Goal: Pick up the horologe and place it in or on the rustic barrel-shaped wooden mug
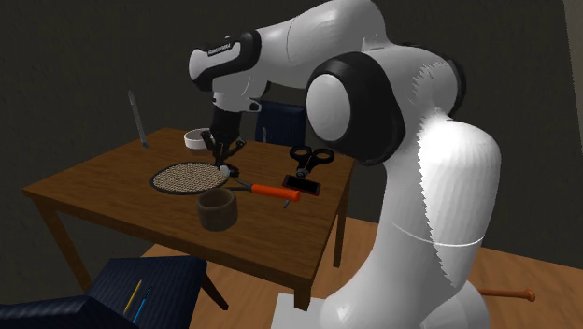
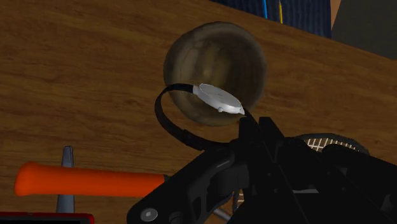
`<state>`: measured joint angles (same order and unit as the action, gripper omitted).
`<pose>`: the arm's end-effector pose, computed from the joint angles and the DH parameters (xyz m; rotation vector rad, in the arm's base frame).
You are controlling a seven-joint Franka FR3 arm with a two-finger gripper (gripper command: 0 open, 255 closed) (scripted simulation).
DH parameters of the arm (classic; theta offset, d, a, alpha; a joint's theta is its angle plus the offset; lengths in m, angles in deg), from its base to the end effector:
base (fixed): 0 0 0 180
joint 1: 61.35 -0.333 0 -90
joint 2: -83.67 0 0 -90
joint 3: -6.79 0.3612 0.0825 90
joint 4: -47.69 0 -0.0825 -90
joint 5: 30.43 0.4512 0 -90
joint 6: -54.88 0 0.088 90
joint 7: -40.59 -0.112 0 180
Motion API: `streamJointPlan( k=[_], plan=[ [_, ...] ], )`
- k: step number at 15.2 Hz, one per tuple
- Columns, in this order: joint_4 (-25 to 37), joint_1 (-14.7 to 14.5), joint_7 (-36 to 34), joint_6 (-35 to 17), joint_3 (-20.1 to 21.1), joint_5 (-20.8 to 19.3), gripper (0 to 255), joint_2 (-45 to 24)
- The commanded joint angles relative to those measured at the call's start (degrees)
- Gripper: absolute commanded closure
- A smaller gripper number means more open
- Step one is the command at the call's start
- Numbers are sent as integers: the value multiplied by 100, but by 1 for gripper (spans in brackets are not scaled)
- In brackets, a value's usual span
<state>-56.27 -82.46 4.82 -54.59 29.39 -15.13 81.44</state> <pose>0.4562 0.4594 0.5422 -2.8898 -0.0808 0.1840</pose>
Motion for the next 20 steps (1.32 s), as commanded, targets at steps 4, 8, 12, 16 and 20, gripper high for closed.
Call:
streamJointPlan(
  k=[4,8,12,16,20],
  plan=[
    [722,-345,-679,4,240,-328,255,-606],
    [450,-350,-617,-287,238,-316,255,-634],
    [203,-357,-561,-576,239,-312,255,-683],
    [-23,-367,-510,-861,238,-314,255,-752],
    [-240,-381,-461,-1164,237,-323,255,-847]
  ],
)
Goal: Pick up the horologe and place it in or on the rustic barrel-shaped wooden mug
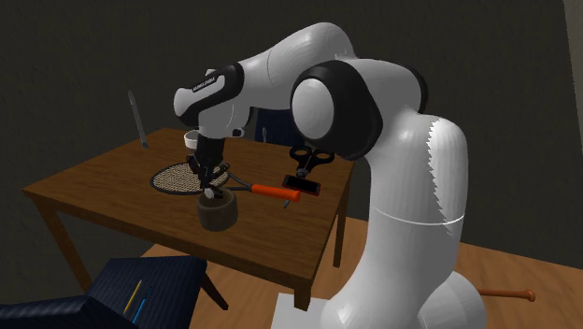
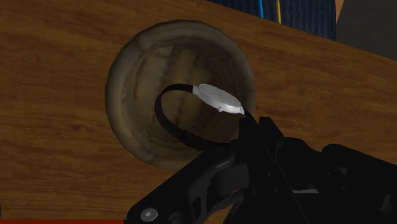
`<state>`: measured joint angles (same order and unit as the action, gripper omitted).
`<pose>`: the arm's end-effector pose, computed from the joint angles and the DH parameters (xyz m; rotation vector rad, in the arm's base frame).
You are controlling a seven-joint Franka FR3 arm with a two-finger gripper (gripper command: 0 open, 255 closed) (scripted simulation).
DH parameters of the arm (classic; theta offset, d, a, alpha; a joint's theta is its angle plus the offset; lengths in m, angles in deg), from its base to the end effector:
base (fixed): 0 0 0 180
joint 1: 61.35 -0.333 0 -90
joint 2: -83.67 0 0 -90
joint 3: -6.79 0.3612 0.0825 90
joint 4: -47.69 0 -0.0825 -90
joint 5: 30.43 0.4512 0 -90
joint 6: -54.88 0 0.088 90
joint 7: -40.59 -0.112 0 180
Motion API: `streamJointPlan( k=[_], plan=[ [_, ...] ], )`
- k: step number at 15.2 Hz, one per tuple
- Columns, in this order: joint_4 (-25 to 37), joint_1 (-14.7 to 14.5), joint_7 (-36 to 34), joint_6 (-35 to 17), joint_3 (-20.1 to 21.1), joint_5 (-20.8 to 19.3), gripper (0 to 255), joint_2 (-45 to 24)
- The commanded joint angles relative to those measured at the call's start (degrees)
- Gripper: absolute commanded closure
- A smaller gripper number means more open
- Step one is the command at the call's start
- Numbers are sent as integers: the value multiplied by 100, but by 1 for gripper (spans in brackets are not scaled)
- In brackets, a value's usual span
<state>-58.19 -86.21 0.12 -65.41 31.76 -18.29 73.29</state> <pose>0.4416 0.5192 0.4551 -2.8898 -0.0783 0.1855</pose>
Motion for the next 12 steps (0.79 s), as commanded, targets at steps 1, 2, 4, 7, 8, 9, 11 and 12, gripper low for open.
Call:
streamJointPlan(
  k=[1,2,4,7,8,9,11,12],
  plan=[
    [-49,-6,9,-82,0,-6,255,-32],
    [-49,-6,9,-82,0,-6,255,-32],
    [-49,-6,9,-82,0,-7,255,-32],
    [-48,-6,9,-82,0,-7,255,-32],
    [-48,-6,9,-82,0,-7,0,-32],
    [-48,-6,9,-82,0,-7,0,-32],
    [-48,-6,9,-82,0,-7,0,-32],
    [-48,-6,9,-82,0,-7,0,-32]
  ],
)
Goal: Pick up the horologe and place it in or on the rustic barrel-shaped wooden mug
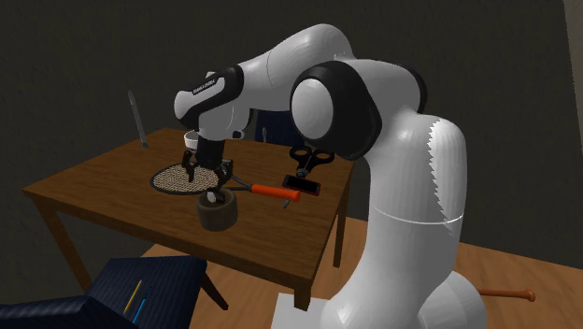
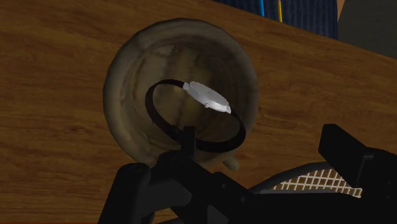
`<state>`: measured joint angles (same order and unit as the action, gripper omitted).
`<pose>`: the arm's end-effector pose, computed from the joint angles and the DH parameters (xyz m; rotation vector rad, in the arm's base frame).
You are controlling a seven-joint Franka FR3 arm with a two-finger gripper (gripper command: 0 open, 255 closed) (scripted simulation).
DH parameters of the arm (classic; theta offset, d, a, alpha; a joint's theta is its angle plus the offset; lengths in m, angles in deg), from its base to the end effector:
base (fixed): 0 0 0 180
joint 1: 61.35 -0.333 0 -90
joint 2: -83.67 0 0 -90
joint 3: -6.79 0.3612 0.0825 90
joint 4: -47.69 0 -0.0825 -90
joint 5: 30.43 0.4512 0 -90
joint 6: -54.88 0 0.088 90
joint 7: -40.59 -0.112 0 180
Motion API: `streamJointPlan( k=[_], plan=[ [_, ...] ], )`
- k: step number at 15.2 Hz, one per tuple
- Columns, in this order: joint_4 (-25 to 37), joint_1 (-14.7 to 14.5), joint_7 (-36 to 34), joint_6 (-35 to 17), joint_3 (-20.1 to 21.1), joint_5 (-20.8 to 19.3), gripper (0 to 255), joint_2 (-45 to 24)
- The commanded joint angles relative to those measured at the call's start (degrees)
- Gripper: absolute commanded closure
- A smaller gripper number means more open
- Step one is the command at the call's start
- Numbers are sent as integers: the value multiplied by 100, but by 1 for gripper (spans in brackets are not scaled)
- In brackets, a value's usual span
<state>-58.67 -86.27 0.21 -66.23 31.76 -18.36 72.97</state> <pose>0.4416 0.5195 0.4484 -2.8895 -0.0784 0.1845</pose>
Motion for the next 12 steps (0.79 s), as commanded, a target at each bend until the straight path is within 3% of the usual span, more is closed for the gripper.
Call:
streamJointPlan(
  k=[1,5,12],
  plan=[
    [0,0,0,0,0,0,0,0],
    [401,120,44,670,-46,69,0,261],
    [401,119,44,670,-47,69,0,261]
  ],
)
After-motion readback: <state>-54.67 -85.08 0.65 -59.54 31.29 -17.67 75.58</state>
